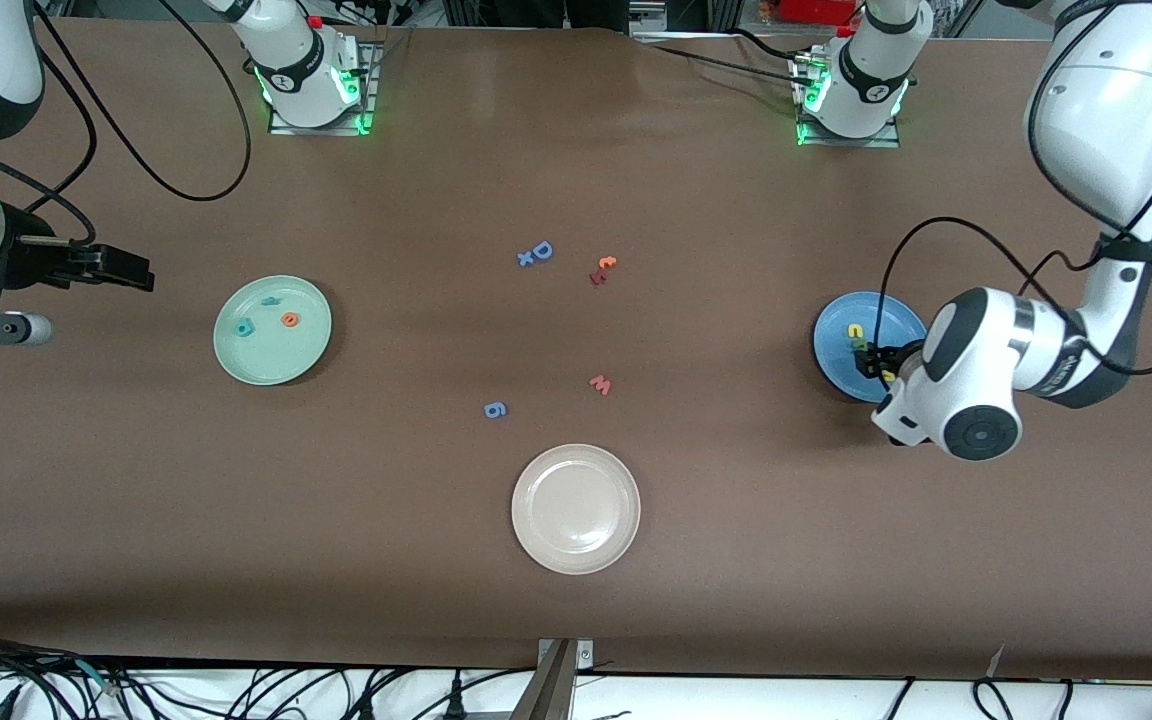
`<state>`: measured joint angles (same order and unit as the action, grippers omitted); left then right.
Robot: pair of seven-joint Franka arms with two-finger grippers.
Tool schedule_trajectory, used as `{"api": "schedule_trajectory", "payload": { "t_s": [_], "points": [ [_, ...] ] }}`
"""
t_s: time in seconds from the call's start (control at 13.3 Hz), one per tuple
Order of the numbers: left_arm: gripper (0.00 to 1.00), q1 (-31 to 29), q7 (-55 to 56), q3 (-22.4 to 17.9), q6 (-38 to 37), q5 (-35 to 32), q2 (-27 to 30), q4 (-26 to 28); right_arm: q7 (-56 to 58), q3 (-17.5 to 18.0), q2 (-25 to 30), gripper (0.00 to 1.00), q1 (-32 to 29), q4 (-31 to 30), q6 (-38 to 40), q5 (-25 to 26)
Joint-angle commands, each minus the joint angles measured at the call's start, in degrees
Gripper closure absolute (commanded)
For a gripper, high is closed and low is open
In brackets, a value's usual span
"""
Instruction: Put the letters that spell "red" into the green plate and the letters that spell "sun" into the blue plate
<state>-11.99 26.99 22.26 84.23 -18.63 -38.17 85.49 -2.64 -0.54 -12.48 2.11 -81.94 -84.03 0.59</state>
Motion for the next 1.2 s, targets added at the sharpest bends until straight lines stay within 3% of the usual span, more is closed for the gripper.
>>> {"api": "schedule_trajectory", "payload": {
  "t_s": [0.0,0.3,0.52,0.75,0.97,1.12],
  "points": [
    [0.0,-2.33,-0.62,0.68,-1.78,0.87,4.23,0.55,0.27,0.19,0.52,0.0,-0.26,-0.5,0.27,0.55],
    [0.0,-3.56,-1.14,0.42,-5.65,3.49,8.98,-0.59,0.18,0.19,0.52,0.0,-0.26,-0.5,0.27,0.55],
    [0.0,3.35,-3.59,-13.69,-4.69,17.88,15.91,0.03,0.18,0.19,0.52,0.0,-0.35,-0.41,0.18,0.55],
    [0.0,11.78,-10.27,-23.98,-0.05,19.68,23.12,2.66,0.1,0.19,0.52,0.0,-0.35,-0.32,0.18,0.55],
    [0.0,18.3,-10.46,-31.03,0.67,23.29,28.22,2.84,0.09,0.19,0.52,0.0,-0.35,-0.32,-0.09,0.64],
    [0.0,19.64,-10.38,-31.32,1.46,22.85,31.13,2.93,-0.43,0.19,0.52,0.0,-0.61,-0.15,-0.09,0.64]
  ]
}}
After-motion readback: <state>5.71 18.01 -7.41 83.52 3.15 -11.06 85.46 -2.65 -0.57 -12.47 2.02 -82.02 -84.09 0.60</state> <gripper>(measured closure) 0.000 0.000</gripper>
